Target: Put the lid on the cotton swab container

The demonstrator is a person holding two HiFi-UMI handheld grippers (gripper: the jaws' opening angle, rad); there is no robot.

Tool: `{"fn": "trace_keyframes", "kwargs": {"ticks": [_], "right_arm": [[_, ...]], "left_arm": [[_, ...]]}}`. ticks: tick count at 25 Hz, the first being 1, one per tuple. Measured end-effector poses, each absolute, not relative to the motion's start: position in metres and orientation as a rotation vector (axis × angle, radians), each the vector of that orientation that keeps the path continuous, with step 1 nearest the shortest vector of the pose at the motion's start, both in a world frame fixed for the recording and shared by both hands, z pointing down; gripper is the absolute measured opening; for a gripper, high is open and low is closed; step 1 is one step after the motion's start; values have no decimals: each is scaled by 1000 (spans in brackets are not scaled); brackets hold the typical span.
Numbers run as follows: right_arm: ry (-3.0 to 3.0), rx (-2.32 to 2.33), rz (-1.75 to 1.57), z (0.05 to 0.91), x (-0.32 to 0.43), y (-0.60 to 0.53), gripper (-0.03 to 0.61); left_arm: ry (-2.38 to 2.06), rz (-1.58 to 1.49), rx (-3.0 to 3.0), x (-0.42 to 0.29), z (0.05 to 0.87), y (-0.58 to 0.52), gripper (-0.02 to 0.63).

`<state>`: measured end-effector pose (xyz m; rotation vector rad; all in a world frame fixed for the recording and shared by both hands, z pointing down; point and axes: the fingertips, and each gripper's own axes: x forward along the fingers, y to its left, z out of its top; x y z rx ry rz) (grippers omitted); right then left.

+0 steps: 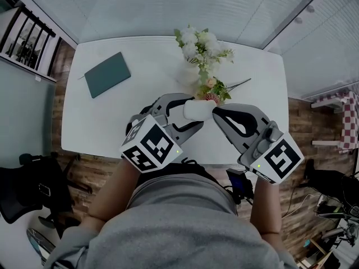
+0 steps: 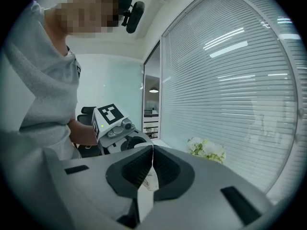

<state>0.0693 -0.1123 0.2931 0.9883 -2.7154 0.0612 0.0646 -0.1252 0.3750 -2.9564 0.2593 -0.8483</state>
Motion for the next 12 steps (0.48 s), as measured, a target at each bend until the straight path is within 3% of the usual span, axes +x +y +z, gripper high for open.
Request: {"fn": "trace_keyframes", "kwargs": {"ticks": [12], "right_arm": [[-2714,1260,66,285,116,-120,26]], "left_arm": [[432,-740,-2977,48,355,-144,242]]}}
